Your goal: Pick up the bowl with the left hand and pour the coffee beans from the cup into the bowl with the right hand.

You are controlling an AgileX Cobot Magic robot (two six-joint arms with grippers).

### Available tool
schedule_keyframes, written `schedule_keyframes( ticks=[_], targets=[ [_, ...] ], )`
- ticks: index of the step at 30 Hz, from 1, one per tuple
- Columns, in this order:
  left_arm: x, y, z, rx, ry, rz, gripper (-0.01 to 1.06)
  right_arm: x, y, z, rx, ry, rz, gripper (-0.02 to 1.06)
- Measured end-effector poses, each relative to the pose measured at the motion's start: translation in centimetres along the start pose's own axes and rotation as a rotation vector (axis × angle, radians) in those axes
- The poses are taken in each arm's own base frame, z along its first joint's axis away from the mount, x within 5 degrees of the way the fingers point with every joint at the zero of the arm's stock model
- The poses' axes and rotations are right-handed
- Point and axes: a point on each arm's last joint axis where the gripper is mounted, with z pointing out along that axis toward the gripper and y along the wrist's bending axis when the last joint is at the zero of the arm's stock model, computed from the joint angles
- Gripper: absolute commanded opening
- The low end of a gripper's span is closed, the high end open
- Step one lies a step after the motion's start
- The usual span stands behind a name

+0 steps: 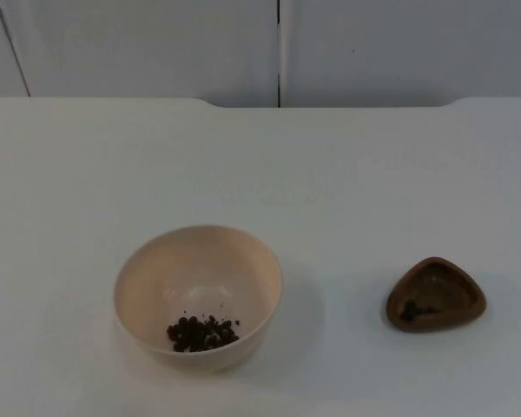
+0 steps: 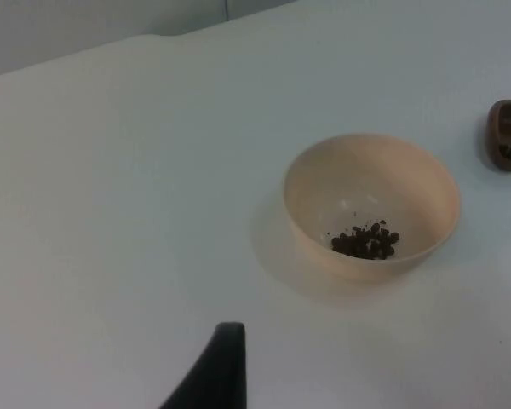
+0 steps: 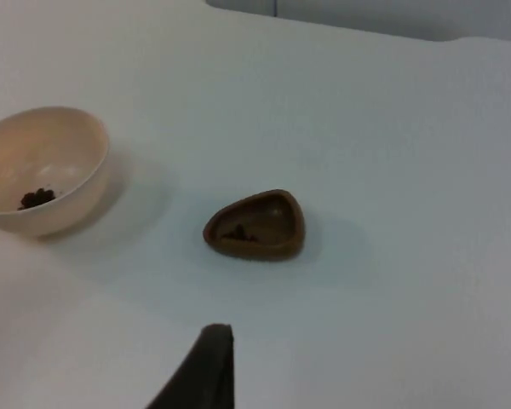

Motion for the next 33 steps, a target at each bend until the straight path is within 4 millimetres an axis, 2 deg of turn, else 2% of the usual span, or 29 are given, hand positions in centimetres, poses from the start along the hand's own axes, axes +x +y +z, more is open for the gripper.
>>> schedule_keyframes(
  ticks=[14,22,33],
  targets=[
    [0.0,0.0,0.0,0.0,0.0,0.0,1.05,0.01,0.23,0.0,0.252,-0.004,0.13,1.05],
    [0.0,0.0,0.0,-0.002,0.0,-0.001,1.05,0.0,0.24,0.0,0.263,-0.005,0.136,1.05],
    [-0.03,-0.06,0.05,-0.12,0.0,-0.064,1.05,0.0,0.24,0.0,0.263,-0.005,0.136,1.05]
  ],
)
